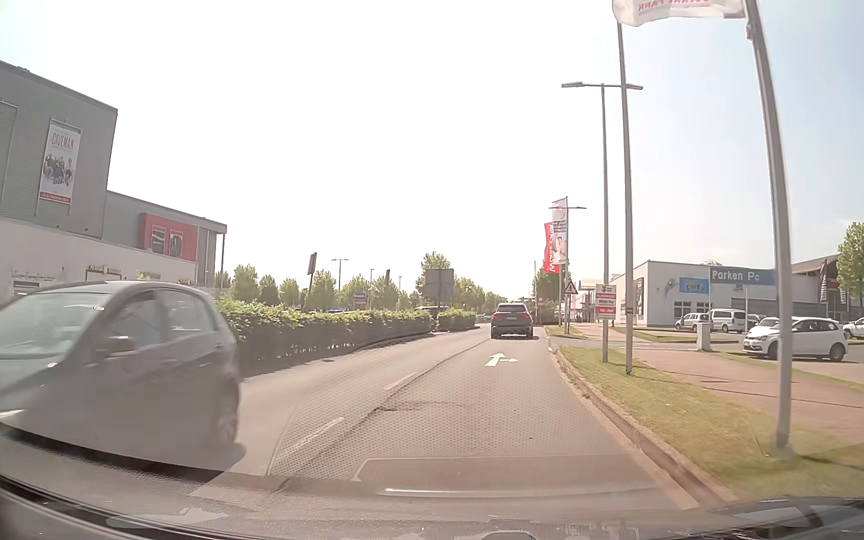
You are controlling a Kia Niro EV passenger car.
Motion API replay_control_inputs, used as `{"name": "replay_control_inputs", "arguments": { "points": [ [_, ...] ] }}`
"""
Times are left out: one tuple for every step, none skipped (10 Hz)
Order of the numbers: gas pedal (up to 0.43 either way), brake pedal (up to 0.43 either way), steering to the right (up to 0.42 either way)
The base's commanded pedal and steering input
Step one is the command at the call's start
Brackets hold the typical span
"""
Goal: Follow the waypoints while adhering to traffic rules and regulations
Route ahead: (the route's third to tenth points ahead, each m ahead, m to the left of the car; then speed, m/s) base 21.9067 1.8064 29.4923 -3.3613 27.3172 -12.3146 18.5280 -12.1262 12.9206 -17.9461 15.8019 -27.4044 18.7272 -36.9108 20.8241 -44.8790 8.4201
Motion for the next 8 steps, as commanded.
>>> {"name": "replay_control_inputs", "arguments": {
  "points": [
    [0.000, 0.061, 0.014],
    [0.000, 0.061, 0.013],
    [0.000, 0.061, 0.011],
    [0.000, 0.061, 0.009],
    [0.000, 0.061, 0.008],
    [0.000, 0.061, 0.007],
    [0.000, 0.061, 0.007],
    [0.000, 0.061, 0.010]
  ]
}}
